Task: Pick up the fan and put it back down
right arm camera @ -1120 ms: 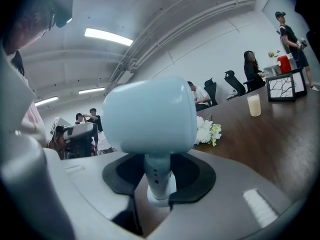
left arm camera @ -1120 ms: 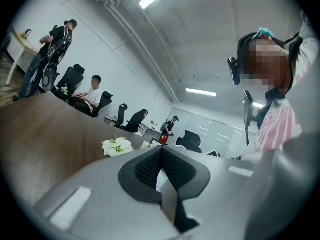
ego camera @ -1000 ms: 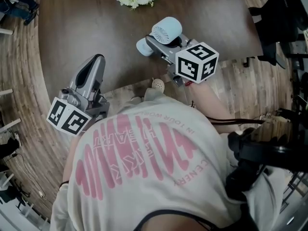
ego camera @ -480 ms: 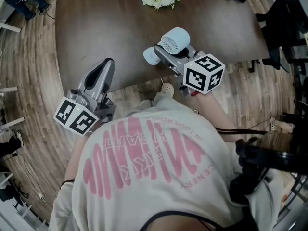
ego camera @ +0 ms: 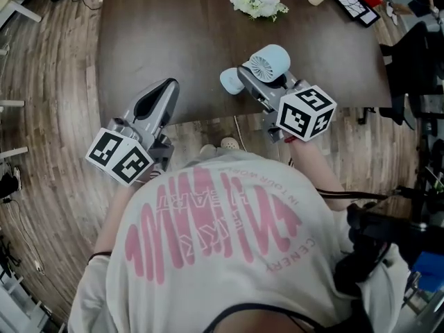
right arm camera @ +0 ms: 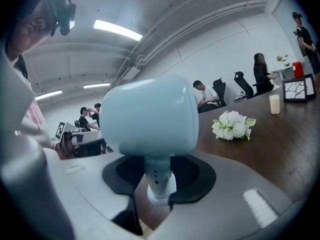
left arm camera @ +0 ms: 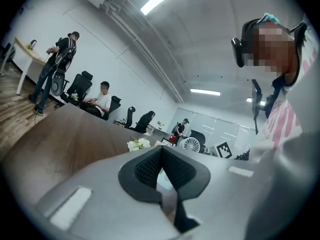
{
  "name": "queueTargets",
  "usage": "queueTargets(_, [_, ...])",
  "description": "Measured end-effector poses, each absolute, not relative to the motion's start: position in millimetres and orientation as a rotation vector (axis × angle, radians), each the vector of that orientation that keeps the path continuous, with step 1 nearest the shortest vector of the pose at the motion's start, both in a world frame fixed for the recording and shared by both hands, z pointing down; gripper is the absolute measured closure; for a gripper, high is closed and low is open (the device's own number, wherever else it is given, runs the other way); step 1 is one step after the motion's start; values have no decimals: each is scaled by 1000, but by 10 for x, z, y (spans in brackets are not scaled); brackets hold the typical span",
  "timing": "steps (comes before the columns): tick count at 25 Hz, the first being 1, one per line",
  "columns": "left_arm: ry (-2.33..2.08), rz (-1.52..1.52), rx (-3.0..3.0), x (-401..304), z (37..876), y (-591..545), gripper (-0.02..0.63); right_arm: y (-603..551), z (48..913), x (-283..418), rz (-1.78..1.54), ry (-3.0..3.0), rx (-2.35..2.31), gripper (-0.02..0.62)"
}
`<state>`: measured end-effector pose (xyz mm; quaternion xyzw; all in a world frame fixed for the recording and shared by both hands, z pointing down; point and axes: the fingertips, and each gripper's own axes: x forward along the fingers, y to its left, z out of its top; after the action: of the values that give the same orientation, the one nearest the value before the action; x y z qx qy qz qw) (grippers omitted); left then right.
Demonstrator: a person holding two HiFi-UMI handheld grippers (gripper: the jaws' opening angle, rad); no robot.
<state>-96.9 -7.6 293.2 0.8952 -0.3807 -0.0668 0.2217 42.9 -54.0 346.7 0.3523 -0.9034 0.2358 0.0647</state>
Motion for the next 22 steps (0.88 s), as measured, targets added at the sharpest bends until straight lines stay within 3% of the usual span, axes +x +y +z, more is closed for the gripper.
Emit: queueTargets(22, [-1142,-267,2505,-1249,2828,194,584,-577,3435,104,669,-2765,959,451])
